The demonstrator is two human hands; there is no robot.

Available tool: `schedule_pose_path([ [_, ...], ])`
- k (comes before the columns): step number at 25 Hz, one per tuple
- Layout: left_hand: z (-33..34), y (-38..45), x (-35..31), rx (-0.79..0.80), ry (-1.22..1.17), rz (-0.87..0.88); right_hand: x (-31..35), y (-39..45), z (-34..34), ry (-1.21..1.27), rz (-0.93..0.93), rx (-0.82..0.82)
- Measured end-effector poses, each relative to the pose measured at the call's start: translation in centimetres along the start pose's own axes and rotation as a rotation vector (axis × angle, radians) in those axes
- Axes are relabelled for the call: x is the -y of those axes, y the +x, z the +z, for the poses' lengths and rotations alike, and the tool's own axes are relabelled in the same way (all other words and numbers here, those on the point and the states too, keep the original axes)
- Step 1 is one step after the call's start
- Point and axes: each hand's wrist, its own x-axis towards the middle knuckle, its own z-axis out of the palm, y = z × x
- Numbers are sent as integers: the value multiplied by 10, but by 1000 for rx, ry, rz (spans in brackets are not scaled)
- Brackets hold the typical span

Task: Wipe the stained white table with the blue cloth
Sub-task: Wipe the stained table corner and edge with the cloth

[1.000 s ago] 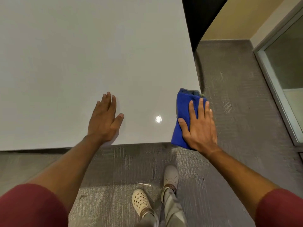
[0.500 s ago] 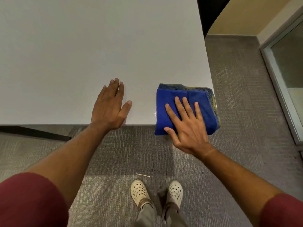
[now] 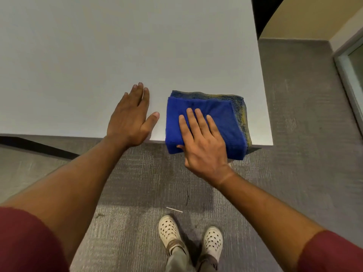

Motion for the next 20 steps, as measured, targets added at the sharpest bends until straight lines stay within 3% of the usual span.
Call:
schedule_pose_path([
  [10,-4,-1,0,26,18,18,-71,-44,-5,-104,96,-5],
  [13,-2,1,-2,14,31,9,-51,-37,-2,-80,166,-16],
  [20,-1,0,3,11,27,35,10,-5,1,21,72,-42],
])
